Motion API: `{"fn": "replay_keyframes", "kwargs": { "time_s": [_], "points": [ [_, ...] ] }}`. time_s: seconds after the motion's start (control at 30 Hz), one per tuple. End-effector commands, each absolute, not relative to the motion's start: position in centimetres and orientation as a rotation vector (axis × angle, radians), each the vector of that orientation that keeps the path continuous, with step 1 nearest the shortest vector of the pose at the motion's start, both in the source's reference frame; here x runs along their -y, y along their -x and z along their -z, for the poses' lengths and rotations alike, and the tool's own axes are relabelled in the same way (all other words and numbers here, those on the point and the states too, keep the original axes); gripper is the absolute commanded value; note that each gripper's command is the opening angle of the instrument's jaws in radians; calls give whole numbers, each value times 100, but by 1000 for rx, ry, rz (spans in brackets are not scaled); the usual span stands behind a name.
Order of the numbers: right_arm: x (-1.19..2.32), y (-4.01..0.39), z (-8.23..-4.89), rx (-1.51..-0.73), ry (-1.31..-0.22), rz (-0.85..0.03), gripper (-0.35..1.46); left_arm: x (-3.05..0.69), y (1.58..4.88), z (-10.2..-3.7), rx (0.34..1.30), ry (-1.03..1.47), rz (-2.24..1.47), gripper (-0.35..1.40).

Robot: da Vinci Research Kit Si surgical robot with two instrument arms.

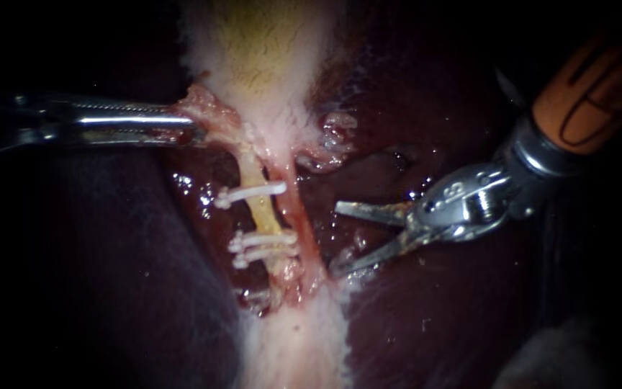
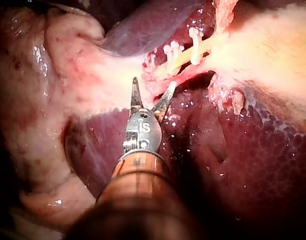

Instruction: Go to the cutting position left tube

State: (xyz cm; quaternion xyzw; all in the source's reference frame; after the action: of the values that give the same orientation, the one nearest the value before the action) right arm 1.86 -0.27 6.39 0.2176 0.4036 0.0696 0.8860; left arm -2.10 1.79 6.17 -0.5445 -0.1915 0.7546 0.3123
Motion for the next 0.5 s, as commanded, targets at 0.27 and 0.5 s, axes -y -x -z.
{"fn": "replay_keyframes", "kwargs": {
  "time_s": [0.27,0.5],
  "points": [
    [29,-214,-660,-837,-472,-144,143,-177,212,-616,510,1440,-1993,-35],
    [26,-228,-679,-835,-494,-149,143,-173,216,-613,515,1446,-1996,-35]
  ]
}}
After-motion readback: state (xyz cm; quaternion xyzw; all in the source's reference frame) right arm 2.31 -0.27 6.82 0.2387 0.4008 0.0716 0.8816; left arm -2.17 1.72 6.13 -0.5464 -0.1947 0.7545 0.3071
